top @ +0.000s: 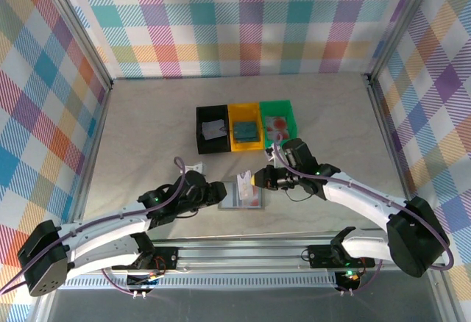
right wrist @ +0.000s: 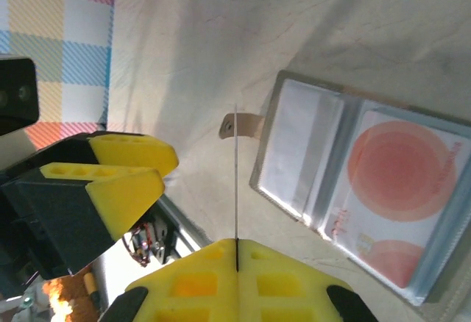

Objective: Take the credit cards out of the card holder

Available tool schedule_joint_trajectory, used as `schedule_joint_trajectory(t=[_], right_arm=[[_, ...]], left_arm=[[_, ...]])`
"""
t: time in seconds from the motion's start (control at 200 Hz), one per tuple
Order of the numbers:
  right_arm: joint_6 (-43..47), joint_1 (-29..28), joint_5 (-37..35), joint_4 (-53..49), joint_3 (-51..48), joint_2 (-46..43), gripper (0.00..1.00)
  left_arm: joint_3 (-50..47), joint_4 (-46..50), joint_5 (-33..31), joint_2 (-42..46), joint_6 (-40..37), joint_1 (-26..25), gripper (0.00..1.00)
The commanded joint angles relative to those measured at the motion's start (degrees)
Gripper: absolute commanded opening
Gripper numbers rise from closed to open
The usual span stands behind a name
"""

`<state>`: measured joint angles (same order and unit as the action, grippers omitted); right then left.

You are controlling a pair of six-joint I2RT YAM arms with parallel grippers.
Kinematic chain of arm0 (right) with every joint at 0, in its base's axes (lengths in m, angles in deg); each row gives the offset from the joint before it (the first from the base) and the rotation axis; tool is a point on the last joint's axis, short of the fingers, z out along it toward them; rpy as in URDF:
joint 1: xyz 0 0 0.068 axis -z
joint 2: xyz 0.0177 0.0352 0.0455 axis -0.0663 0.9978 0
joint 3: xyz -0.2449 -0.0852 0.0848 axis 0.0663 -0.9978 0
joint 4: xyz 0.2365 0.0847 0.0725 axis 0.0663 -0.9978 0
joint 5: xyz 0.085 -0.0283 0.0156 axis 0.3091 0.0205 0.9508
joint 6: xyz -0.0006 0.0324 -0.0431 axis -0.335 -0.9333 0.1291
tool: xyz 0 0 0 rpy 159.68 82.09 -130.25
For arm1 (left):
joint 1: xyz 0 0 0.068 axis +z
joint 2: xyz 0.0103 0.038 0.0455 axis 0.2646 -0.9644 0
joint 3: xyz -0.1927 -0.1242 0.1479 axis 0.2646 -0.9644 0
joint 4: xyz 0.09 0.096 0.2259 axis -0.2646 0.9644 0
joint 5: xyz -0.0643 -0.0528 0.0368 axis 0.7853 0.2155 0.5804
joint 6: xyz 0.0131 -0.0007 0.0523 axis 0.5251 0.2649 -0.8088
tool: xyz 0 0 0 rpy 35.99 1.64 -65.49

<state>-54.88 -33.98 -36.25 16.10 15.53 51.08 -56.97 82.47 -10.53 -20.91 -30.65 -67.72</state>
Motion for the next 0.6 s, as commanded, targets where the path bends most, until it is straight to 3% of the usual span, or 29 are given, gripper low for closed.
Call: schedule_joint_trajectory(t=[0.0,0.365,0.59], right_arm=[[-2.5,0.2,5.4,5.5,-0.8,-1.7,0.0],[-5.0,0.2,9.6,10.1,-1.2,-1.4,0.0],[-4.4,0.2,9.2,9.3,-1.1,-1.8,0.0]], left_arm=[[-1.7,-5.6,2.4,0.8,-0.2,0.4,0.46],[-9.8,-27.6,5.0,1.2,6.8,0.4,0.48],[-13.0,-29.5,3.8,7.7,8.5,0.4,0.48]])
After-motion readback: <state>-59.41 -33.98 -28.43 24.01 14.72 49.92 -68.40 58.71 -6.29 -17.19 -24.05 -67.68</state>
